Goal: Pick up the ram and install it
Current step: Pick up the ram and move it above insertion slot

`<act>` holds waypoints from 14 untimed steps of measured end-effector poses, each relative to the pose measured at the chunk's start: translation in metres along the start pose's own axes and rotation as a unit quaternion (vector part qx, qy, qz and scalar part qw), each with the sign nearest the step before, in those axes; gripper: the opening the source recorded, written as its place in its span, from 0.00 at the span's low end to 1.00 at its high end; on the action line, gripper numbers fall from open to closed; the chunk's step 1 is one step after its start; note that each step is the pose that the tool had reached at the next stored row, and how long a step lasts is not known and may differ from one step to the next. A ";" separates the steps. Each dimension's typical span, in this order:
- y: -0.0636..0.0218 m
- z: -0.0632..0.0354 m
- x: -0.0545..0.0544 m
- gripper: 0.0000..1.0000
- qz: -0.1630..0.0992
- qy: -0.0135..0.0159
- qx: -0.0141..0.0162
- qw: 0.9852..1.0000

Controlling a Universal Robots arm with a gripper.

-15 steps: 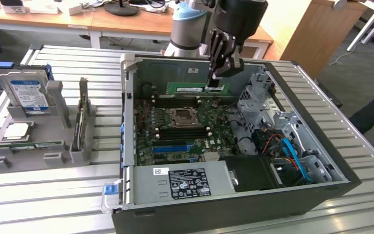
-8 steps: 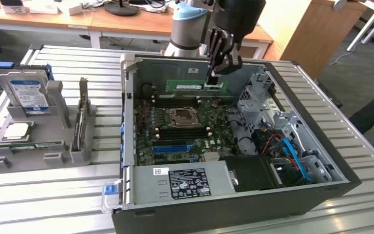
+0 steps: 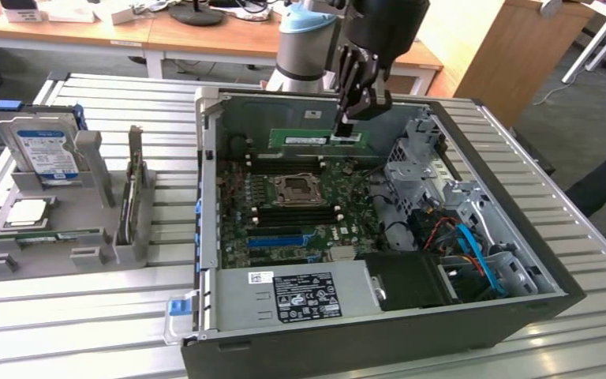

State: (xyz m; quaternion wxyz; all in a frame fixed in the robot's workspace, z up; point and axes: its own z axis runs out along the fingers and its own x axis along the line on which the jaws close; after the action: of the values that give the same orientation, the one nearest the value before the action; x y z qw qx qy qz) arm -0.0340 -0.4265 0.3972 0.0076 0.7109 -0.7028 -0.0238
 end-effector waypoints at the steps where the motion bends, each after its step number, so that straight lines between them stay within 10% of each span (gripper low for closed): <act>1: 0.0000 0.0008 0.000 0.12 0.000 0.000 0.000 1.000; 14: -0.0007 0.0154 0.000 0.12 0.000 0.000 0.000 1.000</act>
State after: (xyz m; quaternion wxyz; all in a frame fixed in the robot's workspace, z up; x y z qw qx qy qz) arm -0.0341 -0.4265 0.3818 0.0077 0.7109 -0.7028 -0.0237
